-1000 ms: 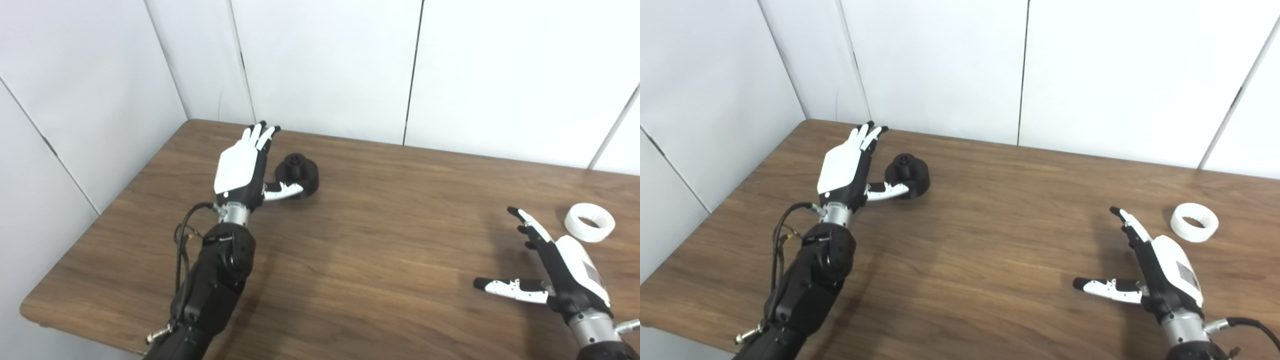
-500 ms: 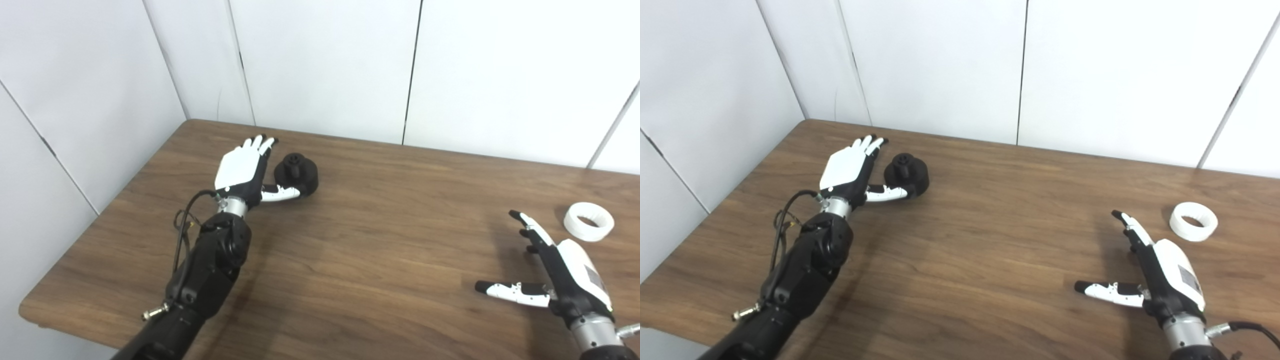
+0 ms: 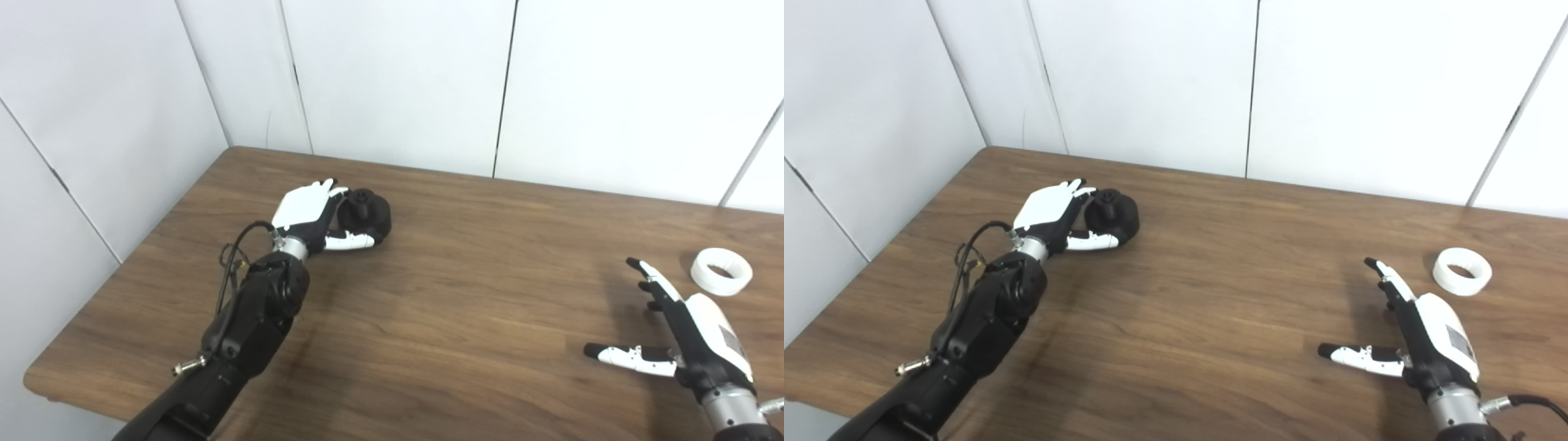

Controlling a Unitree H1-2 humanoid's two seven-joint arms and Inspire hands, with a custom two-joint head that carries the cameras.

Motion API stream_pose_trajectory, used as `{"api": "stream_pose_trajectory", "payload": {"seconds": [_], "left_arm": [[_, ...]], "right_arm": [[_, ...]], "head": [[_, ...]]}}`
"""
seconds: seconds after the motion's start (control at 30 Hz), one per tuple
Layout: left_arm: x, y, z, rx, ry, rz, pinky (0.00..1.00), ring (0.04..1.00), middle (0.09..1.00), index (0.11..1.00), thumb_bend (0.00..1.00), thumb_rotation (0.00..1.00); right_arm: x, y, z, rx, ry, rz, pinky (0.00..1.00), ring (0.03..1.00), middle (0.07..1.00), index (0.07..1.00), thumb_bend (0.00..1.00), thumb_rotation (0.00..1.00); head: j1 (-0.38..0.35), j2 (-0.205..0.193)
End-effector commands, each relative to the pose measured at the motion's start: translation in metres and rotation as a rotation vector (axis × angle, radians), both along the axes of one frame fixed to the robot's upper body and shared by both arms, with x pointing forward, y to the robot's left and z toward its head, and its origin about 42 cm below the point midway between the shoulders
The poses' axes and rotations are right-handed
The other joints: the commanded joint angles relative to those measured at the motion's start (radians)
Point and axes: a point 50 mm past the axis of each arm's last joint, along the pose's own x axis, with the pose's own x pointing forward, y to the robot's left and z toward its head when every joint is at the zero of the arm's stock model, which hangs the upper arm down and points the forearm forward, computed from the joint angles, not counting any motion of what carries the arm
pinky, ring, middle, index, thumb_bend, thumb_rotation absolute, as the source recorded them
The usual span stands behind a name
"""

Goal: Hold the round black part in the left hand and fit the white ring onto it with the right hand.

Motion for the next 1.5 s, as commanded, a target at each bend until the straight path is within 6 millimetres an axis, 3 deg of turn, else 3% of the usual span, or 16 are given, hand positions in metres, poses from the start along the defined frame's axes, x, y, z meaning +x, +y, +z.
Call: {"api": "stream_pose_trajectory", "payload": {"seconds": [0.0,0.6,0.73,0.9,1.07,1.47], "left_arm": [[0.013,0.005,0.019,0.018,-0.043,0.005,1.00,1.000,1.000,0.865,1.00,0.70],[0.030,-0.001,-0.002,0.055,-0.019,0.029,1.00,1.000,1.000,0.863,1.00,0.67],[0.029,-0.005,-0.004,0.035,-0.030,0.025,1.00,1.000,1.000,0.845,1.00,0.63],[0.023,-0.012,-0.009,-0.036,-0.124,-0.004,1.00,1.000,1.000,0.734,0.99,0.43],[0.020,-0.020,-0.014,-0.074,-0.179,-0.025,1.00,1.000,1.000,0.668,0.94,0.34],[0.017,-0.027,-0.022,-0.136,-0.205,-0.054,1.00,1.000,1.000,0.606,0.91,0.28]], "right_arm": [[0.005,-0.003,0.025,-0.006,-0.111,0.019,0.79,0.881,0.945,0.930,0.92,0.37],[0.000,-0.010,0.033,-0.018,-0.096,0.001,0.80,0.885,0.951,0.936,0.92,0.36],[0.001,-0.010,0.034,-0.011,-0.095,0.001,0.80,0.888,0.950,0.933,0.92,0.34],[0.001,-0.008,0.032,-0.013,-0.099,0.007,0.79,0.877,0.941,0.929,0.92,0.34],[0.000,-0.007,0.031,-0.013,-0.104,0.015,0.78,0.872,0.941,0.928,0.92,0.35],[-0.003,-0.009,0.034,-0.014,-0.099,0.001,0.79,0.877,0.945,0.934,0.92,0.36]], "head": [[0.001,0.000],[-0.012,0.014],[-0.010,0.019],[-0.015,0.023],[-0.016,0.026],[-0.028,0.036]]}}
